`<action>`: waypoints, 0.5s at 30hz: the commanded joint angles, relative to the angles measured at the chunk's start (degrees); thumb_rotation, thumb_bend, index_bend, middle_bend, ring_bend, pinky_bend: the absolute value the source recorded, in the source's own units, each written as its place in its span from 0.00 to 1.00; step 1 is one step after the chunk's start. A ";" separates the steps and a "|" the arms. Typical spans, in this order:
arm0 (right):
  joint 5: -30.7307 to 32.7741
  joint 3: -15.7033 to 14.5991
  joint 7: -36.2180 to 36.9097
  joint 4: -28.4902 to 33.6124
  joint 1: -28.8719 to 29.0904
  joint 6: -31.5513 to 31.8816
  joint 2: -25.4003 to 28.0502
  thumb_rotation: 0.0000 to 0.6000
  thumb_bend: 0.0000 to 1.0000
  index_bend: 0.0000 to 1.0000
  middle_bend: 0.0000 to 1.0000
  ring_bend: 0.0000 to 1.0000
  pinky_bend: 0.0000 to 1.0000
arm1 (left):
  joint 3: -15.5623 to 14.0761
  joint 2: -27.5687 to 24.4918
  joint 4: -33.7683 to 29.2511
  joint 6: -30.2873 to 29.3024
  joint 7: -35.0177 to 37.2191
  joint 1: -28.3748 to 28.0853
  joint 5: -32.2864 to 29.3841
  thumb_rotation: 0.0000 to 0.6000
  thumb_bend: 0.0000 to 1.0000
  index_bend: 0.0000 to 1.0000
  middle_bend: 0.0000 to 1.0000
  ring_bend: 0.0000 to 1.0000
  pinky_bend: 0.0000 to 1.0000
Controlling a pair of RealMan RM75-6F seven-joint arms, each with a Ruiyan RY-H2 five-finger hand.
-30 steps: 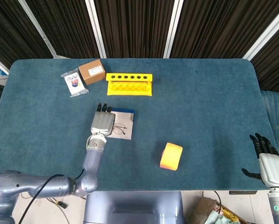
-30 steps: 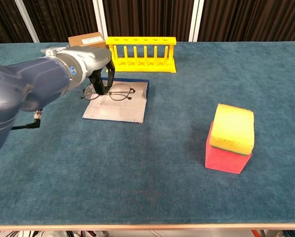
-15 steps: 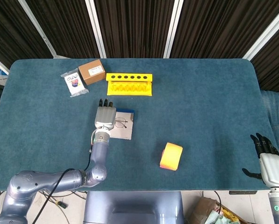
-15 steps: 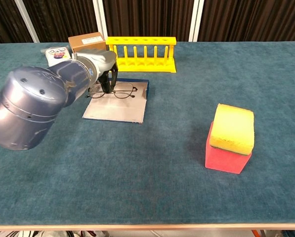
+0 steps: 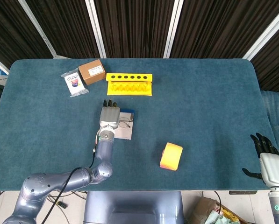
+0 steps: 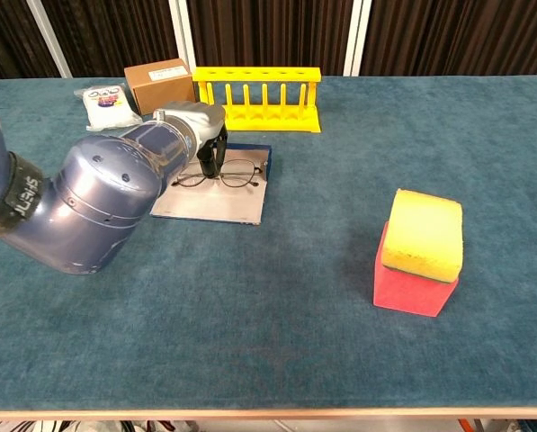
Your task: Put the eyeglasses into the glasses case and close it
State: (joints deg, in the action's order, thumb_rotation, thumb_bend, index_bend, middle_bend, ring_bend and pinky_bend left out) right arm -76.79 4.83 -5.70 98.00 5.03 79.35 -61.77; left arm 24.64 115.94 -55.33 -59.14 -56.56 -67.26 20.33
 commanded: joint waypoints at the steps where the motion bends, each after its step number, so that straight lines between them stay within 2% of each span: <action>1: 0.06 -0.01 0.01 0.04 0.01 -0.09 0.02 1.00 0.00 0.00 0.00 0.00 0.21 | 0.54 0.81 1.42 0.39 0.08 -0.42 0.02 1.00 0.47 0.58 0.17 0.00 0.00; 15: 0.58 0.12 -0.04 0.17 0.04 -0.24 0.05 1.00 0.00 0.00 0.00 0.00 0.21 | 2.44 3.80 7.43 1.59 -0.20 -2.01 0.64 1.00 0.47 0.58 0.17 0.00 0.00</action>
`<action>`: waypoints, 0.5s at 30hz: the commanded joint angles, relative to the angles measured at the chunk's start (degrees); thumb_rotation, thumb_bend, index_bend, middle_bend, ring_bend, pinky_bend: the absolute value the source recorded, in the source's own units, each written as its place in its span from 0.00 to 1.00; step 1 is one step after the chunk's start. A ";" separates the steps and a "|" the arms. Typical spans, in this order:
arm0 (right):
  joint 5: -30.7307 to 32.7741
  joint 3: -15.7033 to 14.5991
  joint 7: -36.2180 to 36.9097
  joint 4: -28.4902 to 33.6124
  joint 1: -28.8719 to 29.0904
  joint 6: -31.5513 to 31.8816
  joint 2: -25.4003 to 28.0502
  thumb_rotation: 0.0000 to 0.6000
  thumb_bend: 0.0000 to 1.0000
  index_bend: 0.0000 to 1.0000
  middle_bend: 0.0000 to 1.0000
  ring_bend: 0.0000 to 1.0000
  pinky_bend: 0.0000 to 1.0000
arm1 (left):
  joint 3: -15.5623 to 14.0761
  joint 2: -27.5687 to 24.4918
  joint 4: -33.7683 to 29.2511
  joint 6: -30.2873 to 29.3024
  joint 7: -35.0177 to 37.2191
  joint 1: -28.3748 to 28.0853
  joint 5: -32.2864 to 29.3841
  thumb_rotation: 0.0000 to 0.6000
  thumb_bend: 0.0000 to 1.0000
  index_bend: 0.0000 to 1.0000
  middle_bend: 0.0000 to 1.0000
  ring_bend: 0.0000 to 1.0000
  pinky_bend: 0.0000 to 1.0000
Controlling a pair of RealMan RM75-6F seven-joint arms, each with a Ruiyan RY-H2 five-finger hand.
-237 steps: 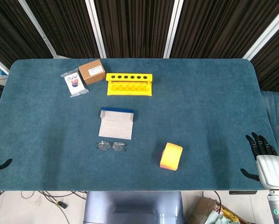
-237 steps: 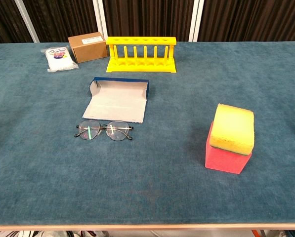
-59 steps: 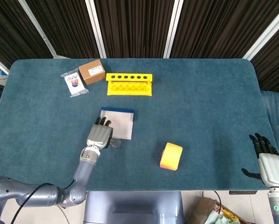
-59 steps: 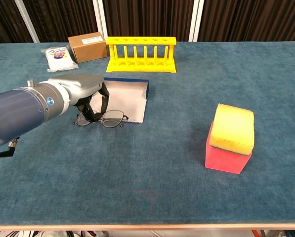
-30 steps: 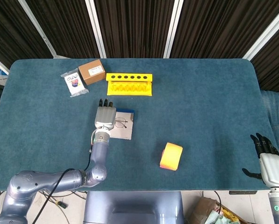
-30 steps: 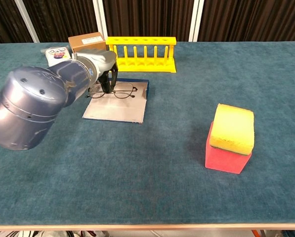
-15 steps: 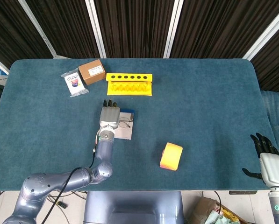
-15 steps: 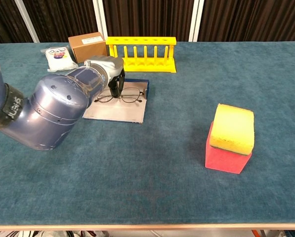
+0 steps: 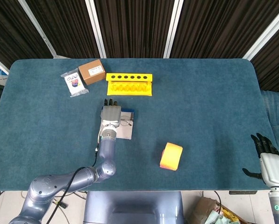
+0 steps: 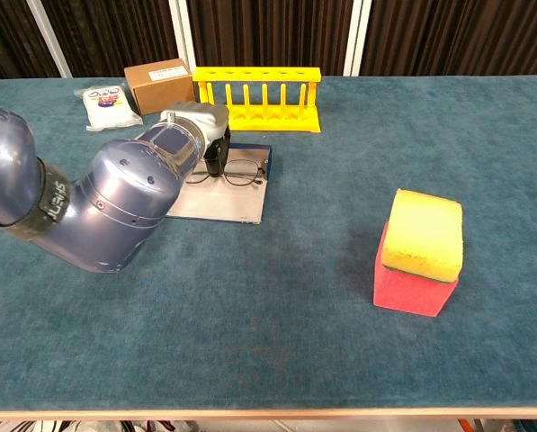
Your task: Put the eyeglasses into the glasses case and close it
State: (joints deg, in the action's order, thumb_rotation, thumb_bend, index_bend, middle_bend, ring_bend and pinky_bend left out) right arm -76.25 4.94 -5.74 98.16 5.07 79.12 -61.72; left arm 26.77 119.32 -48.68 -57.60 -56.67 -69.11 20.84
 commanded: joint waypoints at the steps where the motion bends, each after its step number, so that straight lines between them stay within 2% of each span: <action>1: 0.08 0.02 0.01 0.03 -0.01 -0.01 0.01 1.00 0.00 0.00 0.00 0.00 0.21 | 0.38 0.55 1.13 0.05 -0.08 -0.20 0.21 1.00 0.47 0.57 0.17 0.00 0.00; 15: 0.36 0.10 -0.25 0.16 0.00 0.01 -0.06 1.00 0.00 0.00 0.00 0.00 0.21 | 1.93 2.07 3.40 -0.05 0.66 -0.32 1.74 1.00 0.47 0.57 0.16 0.00 0.00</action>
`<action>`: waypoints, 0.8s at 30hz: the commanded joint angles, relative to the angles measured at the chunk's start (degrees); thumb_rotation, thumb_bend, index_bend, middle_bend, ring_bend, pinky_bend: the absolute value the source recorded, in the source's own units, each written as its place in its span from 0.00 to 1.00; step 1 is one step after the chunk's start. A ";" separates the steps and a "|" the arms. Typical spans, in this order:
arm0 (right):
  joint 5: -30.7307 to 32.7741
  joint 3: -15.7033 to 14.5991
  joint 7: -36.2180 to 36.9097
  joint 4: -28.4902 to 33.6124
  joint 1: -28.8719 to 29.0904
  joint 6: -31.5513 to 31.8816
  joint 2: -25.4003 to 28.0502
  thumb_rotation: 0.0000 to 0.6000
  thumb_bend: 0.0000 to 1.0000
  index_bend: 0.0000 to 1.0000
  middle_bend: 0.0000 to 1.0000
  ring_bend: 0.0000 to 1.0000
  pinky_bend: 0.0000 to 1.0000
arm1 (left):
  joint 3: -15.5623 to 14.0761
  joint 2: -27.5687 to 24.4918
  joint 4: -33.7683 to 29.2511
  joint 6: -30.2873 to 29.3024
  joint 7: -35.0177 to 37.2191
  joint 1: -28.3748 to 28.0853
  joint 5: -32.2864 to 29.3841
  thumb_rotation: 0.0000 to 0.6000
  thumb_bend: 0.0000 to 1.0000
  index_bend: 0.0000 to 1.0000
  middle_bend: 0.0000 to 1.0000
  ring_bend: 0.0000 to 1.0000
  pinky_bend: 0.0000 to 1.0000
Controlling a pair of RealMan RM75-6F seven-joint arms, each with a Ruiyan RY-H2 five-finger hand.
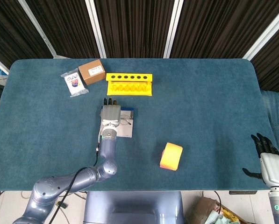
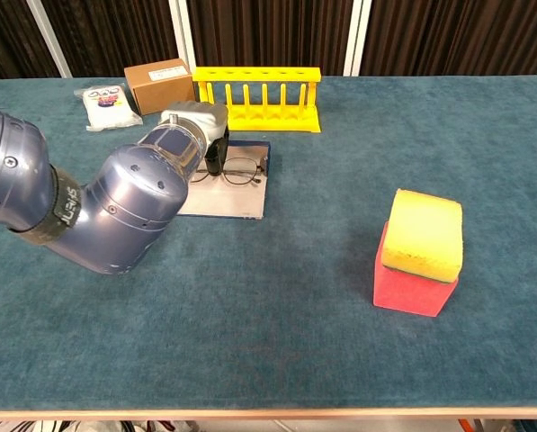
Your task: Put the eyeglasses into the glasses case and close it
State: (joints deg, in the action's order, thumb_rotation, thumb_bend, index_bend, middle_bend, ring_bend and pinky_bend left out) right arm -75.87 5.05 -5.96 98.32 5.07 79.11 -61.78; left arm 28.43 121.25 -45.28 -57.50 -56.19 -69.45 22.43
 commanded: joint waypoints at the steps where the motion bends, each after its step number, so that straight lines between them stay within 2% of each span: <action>1: -0.08 -0.02 -0.01 0.10 0.00 0.04 0.03 1.00 0.00 0.00 0.00 0.00 0.21 | 0.39 0.18 -0.01 -0.27 0.24 0.03 0.25 1.00 0.47 0.57 0.16 0.00 0.00; 24: 0.65 0.05 -0.27 0.39 -0.01 -0.22 0.13 1.00 0.00 0.00 0.00 0.00 0.21 | 4.34 3.05 4.94 -2.56 -1.35 -1.42 0.59 1.00 0.47 0.55 0.16 0.00 0.00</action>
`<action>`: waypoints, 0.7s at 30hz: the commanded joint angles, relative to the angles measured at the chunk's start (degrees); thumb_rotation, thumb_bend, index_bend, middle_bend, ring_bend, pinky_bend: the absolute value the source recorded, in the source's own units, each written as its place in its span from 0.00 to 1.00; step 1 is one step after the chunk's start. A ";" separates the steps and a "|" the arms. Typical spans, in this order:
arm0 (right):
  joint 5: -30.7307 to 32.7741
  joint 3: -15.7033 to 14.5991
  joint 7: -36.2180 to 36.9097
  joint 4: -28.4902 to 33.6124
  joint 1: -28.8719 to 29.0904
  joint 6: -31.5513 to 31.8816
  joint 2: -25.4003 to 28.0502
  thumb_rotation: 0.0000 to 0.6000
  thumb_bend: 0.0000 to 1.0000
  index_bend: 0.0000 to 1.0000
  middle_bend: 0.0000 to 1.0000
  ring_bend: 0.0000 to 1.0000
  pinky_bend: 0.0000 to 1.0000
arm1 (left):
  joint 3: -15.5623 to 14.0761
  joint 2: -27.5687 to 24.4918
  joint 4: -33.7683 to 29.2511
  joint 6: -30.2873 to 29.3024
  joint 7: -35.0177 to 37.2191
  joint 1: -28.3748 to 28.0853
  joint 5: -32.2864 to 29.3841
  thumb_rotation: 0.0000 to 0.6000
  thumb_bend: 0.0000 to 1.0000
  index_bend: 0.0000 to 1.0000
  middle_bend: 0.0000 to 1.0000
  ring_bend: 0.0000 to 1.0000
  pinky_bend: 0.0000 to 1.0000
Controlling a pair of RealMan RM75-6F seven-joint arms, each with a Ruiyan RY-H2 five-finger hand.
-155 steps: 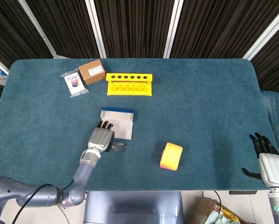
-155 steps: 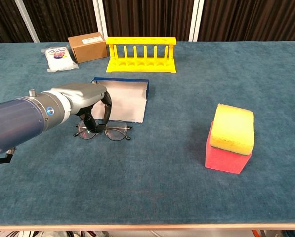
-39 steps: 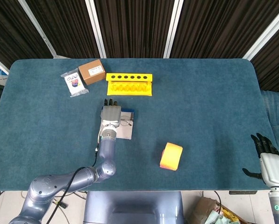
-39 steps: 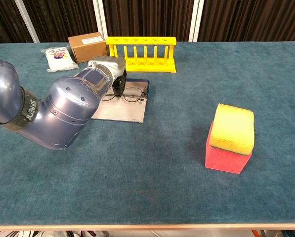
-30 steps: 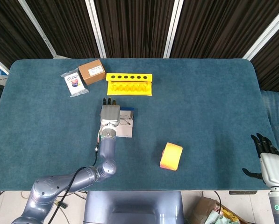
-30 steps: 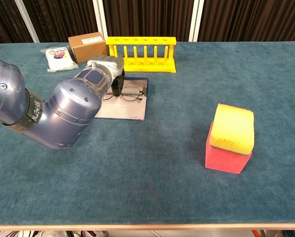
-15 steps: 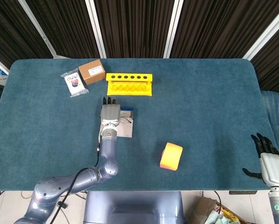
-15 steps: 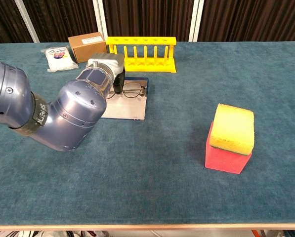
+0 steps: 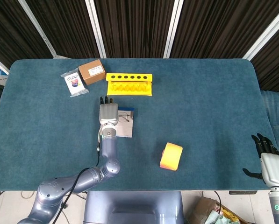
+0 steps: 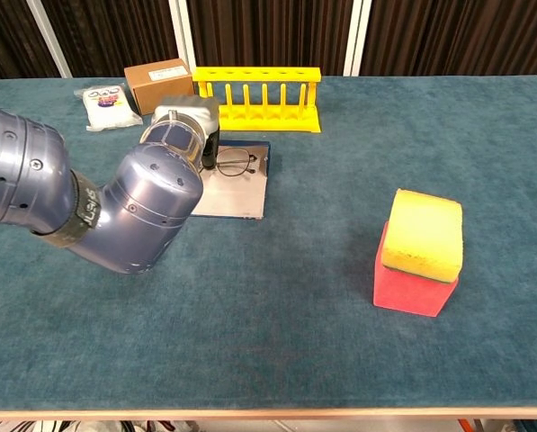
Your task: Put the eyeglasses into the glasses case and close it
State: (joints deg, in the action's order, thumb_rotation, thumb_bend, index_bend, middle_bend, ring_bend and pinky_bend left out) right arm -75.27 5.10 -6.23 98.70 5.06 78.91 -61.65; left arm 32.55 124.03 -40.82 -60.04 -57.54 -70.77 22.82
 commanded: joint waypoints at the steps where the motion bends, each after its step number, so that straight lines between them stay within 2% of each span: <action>1: 0.08 0.02 -0.03 0.03 0.01 -0.04 0.00 1.00 0.00 0.00 0.00 0.00 0.21 | 0.39 0.40 0.70 0.07 -0.01 -0.14 0.23 1.00 0.47 0.53 0.16 0.00 0.00; 3: 0.14 0.01 -0.08 0.06 0.02 -0.08 0.01 1.00 0.00 0.00 0.00 0.00 0.21 | 0.72 0.55 0.88 0.28 0.22 -0.21 0.37 1.00 0.45 0.48 0.15 0.00 0.00; 7: 0.44 0.07 -0.13 0.20 0.01 -0.16 0.06 1.00 0.00 0.00 0.00 0.00 0.21 | 1.01 0.56 0.64 0.67 0.35 -0.14 0.76 1.00 0.42 0.31 0.15 0.00 0.00; 10: 0.61 0.13 -0.13 0.33 0.04 -0.22 0.09 1.00 0.00 0.00 0.00 0.00 0.21 | 0.93 0.56 0.25 0.71 0.00 0.04 0.99 1.00 0.42 0.25 0.15 0.00 0.00; 16: 0.54 0.11 -0.34 0.38 0.04 -0.13 0.05 1.00 0.00 0.00 0.00 0.00 0.21 | 0.52 0.00 -2.86 -0.76 -0.15 0.84 2.20 1.00 0.42 0.24 0.15 0.00 0.00; 21: 0.63 0.11 -0.23 0.42 0.04 -0.20 0.07 1.00 0.00 0.00 0.00 0.00 0.21 | -1.03 -2.68 -10.48 -4.93 0.49 3.15 5.37 1.00 0.42 0.24 0.15 0.00 0.00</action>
State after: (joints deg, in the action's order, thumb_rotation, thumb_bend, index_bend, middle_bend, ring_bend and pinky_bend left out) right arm -74.64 5.22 -6.47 99.10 5.10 78.73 -61.59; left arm 32.51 122.93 -47.75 -62.65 -57.42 -68.99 26.33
